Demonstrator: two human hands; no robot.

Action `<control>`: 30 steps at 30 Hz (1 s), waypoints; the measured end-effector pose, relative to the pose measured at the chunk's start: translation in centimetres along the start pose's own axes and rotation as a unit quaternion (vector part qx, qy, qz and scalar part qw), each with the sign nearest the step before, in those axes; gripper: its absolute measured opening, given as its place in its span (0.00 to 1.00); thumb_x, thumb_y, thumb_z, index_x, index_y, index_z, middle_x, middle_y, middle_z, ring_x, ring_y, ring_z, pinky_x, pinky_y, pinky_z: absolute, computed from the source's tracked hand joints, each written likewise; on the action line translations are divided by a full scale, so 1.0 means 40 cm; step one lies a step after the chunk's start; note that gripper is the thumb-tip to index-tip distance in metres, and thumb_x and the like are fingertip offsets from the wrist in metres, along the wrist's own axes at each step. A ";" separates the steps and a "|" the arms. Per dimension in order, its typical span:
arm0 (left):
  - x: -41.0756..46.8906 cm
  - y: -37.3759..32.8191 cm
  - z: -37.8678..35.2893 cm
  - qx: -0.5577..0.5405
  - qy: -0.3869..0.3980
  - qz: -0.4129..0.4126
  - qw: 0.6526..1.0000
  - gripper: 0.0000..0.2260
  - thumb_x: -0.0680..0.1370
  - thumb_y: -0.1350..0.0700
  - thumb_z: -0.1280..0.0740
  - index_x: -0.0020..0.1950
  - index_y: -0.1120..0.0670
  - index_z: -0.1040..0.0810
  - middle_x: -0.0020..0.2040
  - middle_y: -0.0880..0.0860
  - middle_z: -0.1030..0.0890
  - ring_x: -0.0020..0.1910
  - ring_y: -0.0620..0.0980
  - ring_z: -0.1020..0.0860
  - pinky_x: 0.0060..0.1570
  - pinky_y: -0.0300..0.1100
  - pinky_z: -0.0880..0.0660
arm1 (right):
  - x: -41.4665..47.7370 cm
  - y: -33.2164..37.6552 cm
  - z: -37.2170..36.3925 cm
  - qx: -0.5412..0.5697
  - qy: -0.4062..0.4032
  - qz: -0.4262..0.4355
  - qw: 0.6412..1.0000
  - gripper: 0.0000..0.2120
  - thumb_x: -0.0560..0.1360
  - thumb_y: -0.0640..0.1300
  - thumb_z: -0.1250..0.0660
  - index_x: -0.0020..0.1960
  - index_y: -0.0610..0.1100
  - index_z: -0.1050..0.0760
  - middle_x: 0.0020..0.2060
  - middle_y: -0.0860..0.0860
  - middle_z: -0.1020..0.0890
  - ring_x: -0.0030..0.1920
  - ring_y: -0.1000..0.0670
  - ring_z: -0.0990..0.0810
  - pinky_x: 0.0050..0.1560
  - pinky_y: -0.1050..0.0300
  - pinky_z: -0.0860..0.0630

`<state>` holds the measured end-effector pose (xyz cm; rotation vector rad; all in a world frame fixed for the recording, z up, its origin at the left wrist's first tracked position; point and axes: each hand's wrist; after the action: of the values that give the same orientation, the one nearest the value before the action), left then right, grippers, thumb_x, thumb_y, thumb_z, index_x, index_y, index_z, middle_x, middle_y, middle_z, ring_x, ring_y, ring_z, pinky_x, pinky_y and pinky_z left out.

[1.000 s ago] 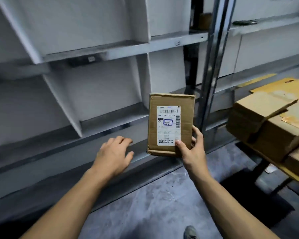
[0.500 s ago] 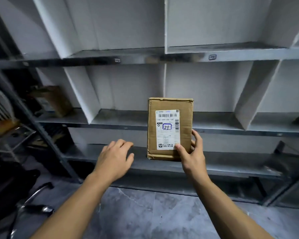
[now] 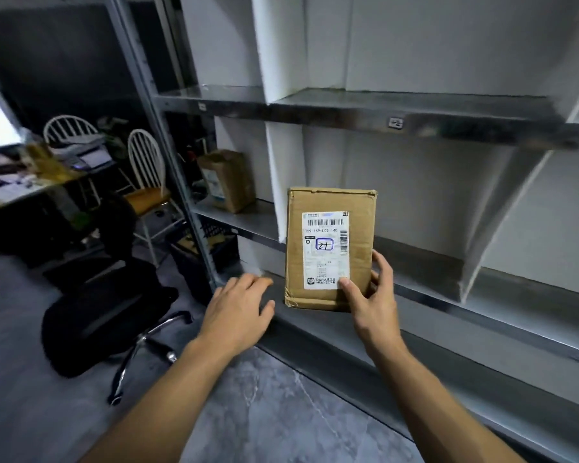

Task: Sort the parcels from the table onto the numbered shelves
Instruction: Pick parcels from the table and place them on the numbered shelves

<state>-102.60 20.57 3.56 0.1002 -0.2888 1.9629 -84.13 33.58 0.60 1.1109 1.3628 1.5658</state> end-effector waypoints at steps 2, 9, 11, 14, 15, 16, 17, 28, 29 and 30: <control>0.011 0.051 -0.006 0.001 0.007 0.016 1.000 0.20 0.80 0.46 0.41 0.72 0.47 0.32 0.67 0.47 0.28 0.64 0.50 0.30 0.63 0.47 0.33 | 0.025 -0.008 -0.056 -0.003 0.018 -0.011 1.000 0.33 0.77 0.48 0.29 0.73 0.66 0.43 0.68 0.54 0.27 0.67 0.51 0.26 0.67 0.42 0.26; 0.093 0.280 -0.011 -0.010 0.004 0.058 0.998 0.19 0.80 0.46 0.40 0.71 0.46 0.31 0.65 0.46 0.27 0.62 0.51 0.29 0.62 0.48 0.32 | 0.107 -0.020 -0.266 -0.010 0.057 -0.014 0.998 0.31 0.77 0.46 0.29 0.69 0.67 0.42 0.61 0.61 0.27 0.65 0.54 0.26 0.68 0.46 0.26; 0.130 0.363 -0.011 -0.015 -0.005 0.063 0.998 0.19 0.80 0.46 0.39 0.71 0.47 0.30 0.65 0.47 0.26 0.63 0.51 0.29 0.62 0.47 0.32 | 0.133 -0.024 -0.336 -0.014 0.053 -0.008 0.998 0.31 0.77 0.46 0.28 0.69 0.67 0.42 0.60 0.63 0.27 0.65 0.55 0.26 0.68 0.46 0.26; 0.194 0.487 -0.006 -0.026 -0.008 0.057 0.998 0.19 0.80 0.46 0.39 0.71 0.47 0.30 0.65 0.47 0.26 0.62 0.51 0.29 0.61 0.48 0.32 | 0.168 -0.029 -0.452 -0.013 0.042 -0.005 0.999 0.32 0.77 0.46 0.28 0.69 0.68 0.42 0.62 0.62 0.27 0.66 0.54 0.26 0.68 0.46 0.26; 0.216 0.528 -0.002 -0.026 -0.005 0.048 0.999 0.19 0.80 0.46 0.39 0.71 0.47 0.30 0.64 0.48 0.26 0.62 0.51 0.28 0.61 0.48 0.32 | 0.178 -0.030 -0.494 -0.012 0.032 -0.007 0.999 0.32 0.77 0.46 0.28 0.69 0.68 0.42 0.64 0.60 0.27 0.67 0.54 0.27 0.68 0.45 0.26; 0.239 0.568 0.004 -0.026 -0.004 0.036 0.999 0.19 0.80 0.47 0.38 0.71 0.48 0.30 0.64 0.48 0.26 0.62 0.51 0.28 0.61 0.48 0.32 | 0.189 -0.031 -0.533 -0.012 0.020 -0.010 1.000 0.32 0.77 0.46 0.28 0.70 0.68 0.42 0.65 0.58 0.27 0.67 0.53 0.27 0.68 0.45 0.26; 0.264 0.607 0.010 -0.026 -0.004 0.025 0.999 0.19 0.80 0.47 0.38 0.71 0.48 0.30 0.64 0.48 0.26 0.62 0.51 0.28 0.61 0.48 0.32 | 0.201 -0.031 -0.572 -0.012 0.007 -0.012 1.000 0.32 0.77 0.46 0.28 0.70 0.67 0.41 0.66 0.57 0.27 0.67 0.53 0.26 0.68 0.44 0.26; 0.515 0.856 0.035 -0.030 0.019 -0.068 0.997 0.19 0.80 0.46 0.39 0.70 0.47 0.30 0.65 0.47 0.26 0.63 0.51 0.29 0.61 0.49 0.31 | 0.374 0.009 -0.828 -0.012 -0.111 0.001 0.994 0.31 0.78 0.45 0.29 0.71 0.65 0.41 0.65 0.57 0.26 0.65 0.54 0.25 0.66 0.48 0.25; 0.539 0.866 0.030 -0.032 0.020 -0.073 0.997 0.19 0.80 0.46 0.39 0.70 0.47 0.30 0.64 0.47 0.27 0.63 0.51 0.29 0.61 0.50 0.31 | 0.394 0.007 -0.839 -0.023 -0.119 0.004 0.993 0.31 0.78 0.45 0.29 0.71 0.65 0.41 0.65 0.57 0.26 0.65 0.54 0.25 0.67 0.47 0.25; 0.563 0.873 0.024 -0.032 0.022 -0.079 0.996 0.19 0.79 0.46 0.39 0.70 0.46 0.30 0.65 0.47 0.27 0.62 0.51 0.29 0.61 0.50 0.31 | 0.417 0.002 -0.847 -0.038 -0.127 0.008 0.991 0.31 0.78 0.45 0.29 0.72 0.64 0.41 0.66 0.56 0.26 0.66 0.54 0.26 0.68 0.47 0.26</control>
<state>-143.61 27.40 3.62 0.0377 -0.3057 1.7944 -121.59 38.27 1.14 1.2288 1.1177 1.4195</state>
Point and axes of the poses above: each hand's wrist, its own x-axis towards the middle knuckle, its own z-axis out of the back of the hand, y = z × x
